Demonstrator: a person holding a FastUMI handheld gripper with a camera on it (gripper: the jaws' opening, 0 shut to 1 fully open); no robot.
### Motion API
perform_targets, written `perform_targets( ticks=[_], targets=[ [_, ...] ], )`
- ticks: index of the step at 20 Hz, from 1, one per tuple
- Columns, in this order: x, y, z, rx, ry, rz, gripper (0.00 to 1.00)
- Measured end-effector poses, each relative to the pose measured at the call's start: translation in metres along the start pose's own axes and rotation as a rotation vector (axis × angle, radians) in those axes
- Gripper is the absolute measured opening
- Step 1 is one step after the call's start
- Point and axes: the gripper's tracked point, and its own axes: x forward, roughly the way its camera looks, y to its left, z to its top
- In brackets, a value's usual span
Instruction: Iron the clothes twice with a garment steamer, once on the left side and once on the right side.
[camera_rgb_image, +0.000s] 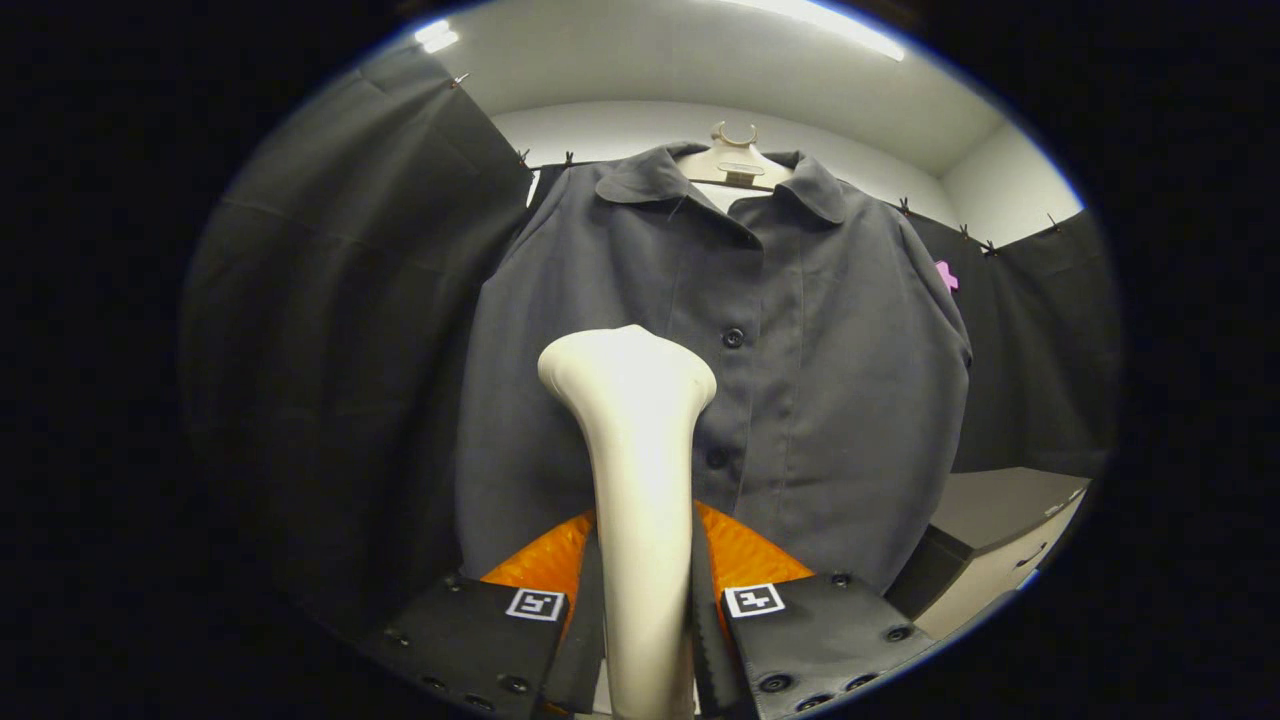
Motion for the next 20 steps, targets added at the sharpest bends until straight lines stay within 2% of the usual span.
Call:
perform_targets(
  ticks=[20],
  targets=[
    [-0.027, 0.001, -0.073, 0.021, 0.121, -0.005, 0.45]
  ],
)
